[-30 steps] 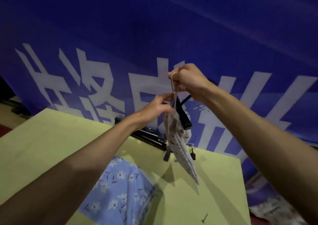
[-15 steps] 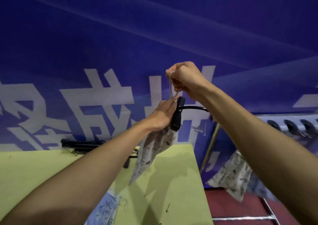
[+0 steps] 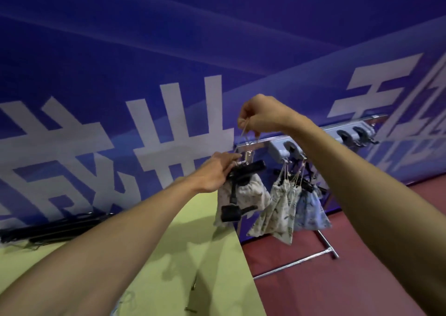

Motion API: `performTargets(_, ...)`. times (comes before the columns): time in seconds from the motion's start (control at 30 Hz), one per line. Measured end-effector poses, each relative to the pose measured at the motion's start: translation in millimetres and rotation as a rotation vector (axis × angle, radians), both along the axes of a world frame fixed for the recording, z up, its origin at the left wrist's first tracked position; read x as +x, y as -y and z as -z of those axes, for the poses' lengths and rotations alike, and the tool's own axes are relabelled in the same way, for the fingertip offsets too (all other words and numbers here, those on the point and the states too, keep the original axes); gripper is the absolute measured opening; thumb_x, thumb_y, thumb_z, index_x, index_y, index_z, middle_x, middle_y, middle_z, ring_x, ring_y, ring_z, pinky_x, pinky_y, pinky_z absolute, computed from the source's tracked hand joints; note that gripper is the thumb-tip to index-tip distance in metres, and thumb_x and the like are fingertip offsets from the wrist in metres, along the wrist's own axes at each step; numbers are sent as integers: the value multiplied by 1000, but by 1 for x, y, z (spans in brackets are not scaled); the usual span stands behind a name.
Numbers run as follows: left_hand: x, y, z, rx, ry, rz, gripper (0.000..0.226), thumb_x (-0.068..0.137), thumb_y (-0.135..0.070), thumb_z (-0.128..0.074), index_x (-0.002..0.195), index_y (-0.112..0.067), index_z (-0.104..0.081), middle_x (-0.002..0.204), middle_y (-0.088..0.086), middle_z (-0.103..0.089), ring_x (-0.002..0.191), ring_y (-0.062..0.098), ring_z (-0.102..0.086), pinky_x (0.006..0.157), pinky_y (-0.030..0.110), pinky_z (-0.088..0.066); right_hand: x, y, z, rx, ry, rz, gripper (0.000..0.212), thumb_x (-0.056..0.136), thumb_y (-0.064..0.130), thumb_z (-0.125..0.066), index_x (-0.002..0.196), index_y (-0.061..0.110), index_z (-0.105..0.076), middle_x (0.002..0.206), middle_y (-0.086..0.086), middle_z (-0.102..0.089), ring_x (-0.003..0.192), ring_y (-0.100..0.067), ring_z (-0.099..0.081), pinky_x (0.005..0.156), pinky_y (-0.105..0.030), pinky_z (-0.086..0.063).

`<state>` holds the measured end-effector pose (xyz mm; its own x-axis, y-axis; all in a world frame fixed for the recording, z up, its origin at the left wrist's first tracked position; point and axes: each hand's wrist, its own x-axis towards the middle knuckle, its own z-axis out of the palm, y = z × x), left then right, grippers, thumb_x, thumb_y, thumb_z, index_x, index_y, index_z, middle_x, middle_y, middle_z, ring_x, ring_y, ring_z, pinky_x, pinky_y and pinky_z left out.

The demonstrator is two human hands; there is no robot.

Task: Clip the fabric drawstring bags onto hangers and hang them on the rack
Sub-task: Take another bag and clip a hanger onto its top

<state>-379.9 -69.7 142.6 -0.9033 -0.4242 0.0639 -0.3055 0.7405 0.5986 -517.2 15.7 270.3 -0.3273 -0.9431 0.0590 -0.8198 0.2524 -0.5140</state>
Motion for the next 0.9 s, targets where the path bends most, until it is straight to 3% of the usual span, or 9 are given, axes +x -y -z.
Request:
performTargets(0.07,-11,-5,6,-30,75,41,37,100,-23,-33,128,-9,-53,123,16,-59,114,31,-54,93,32,-38,0,-5,-7,179,-41,-74,20,81,2,-59,67,14,-64,65,2,-66,56,-15,-63,58,-23,-50)
performTargets(0.13,-23,-10,11,-54,154,72,39,102,-24,-27,134,-13,-47,134,11,-52,125,28,-46,105,32,-34,-2,-7,-12,232,48,-115,20,80,-1,-60,67,13,-65,66,-2,-64,59,-16,-59,61,-27,-49)
performTargets(0.27,-46,-21,16,78,225,92,41,102,-26,-22,138,-17,-39,145,7,-42,135,22,-39,113,37,-31,-16,-18,-12,98,356,-46,17,78,-9,-55,73,2,-67,69,-12,-60,60,-17,-49,59,-29,-45)
performTargets(0.43,-65,-29,16,116,278,130,40,103,-31,-21,137,-19,-38,142,7,-46,130,24,-45,107,33,-35,-40,-37,3,-134,599,67,22,74,-17,-53,66,1,-63,66,-13,-62,46,-12,-48,44,-20,-38)
performTargets(0.57,-87,-36,17,121,313,232,42,101,-34,-33,142,-23,-36,144,6,-46,132,24,-44,110,37,-33,-66,-63,15,-201,666,125,21,76,-15,-55,69,3,-64,59,-7,-66,44,-10,-41,44,-19,-33)
performTargets(0.67,-115,-46,0,290,179,226,50,92,-12,-56,139,-21,-43,141,5,-49,131,17,-45,109,32,-37,-87,-86,14,-168,581,146,17,79,-13,-56,73,2,-63,61,-6,-67,40,-5,-45,43,-20,-37)
performTargets(0.73,-130,-55,-17,487,39,227,50,86,0,-62,132,-15,-51,128,4,-59,117,11,-54,101,27,-44,-100,-98,14,-137,550,158,15,81,-11,-55,77,1,-62,65,-8,-66,39,-3,-47,42,-18,-37)
performTargets(0.8,-146,-66,-29,611,-78,249,41,84,2,-63,122,-10,-59,110,0,-64,97,6,-59,88,19,-49,-116,-107,16,-121,558,164,14,82,-11,-55,78,1,-63,59,-4,-65,41,-5,-52,42,-18,-39)
performTargets(0.9,-172,-83,-34,655,-188,241,21,83,-8,-67,103,-17,-68,91,-9,-72,86,0,-63,81,14,-49,-139,-116,27,-91,573,178,18,83,-14,-53,76,0,-62,55,-4,-65,44,-8,-58,43,-17,-45)
